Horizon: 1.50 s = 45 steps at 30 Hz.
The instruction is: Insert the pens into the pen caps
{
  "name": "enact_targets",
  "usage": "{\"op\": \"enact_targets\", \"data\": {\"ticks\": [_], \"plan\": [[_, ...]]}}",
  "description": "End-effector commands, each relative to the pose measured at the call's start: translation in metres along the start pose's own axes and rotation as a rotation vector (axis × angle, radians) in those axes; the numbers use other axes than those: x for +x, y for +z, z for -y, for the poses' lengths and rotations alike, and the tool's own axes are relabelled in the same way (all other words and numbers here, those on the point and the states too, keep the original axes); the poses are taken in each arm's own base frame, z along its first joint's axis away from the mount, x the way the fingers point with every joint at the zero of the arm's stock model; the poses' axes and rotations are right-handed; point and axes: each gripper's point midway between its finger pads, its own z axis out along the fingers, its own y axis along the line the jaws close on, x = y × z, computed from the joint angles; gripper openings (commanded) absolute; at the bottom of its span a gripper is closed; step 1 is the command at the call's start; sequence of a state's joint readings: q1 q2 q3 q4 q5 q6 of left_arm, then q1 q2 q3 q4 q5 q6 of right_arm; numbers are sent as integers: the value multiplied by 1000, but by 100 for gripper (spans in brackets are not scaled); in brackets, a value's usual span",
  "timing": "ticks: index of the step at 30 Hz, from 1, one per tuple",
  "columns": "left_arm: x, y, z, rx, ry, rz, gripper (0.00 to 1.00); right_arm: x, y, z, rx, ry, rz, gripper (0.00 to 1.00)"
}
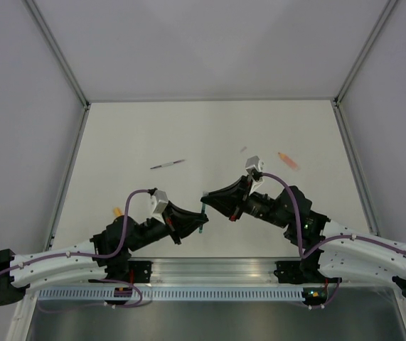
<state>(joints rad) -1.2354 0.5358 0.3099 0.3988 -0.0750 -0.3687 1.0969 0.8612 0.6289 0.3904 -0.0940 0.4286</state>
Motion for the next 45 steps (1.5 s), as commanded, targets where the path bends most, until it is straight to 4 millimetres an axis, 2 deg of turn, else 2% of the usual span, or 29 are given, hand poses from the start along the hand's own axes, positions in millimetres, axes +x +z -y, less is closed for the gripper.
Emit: {"op": "enact_targets", "data": {"ticks": [1,10,15,20,30,45], "plan": [[-53,2,33,123,-29,154,2,26,-1,6,-7,-23,-63,0],[-68,-2,36,126,-29,196,2,43,-5,9,-16,-36,-81,0],[-85,-2,35,99,-35,231,2,46,-8,13,2,-56,-78,0],[-93,4,40,109,-45,240,2,52,-9,20,30,-69,-67,0],[-109,11,36,74,-13,288,2,57,-13,20,22,-74,-19,0],[-142,9,43,67,38,353,2,86,-11,15,20,-79,-72,0]]}}
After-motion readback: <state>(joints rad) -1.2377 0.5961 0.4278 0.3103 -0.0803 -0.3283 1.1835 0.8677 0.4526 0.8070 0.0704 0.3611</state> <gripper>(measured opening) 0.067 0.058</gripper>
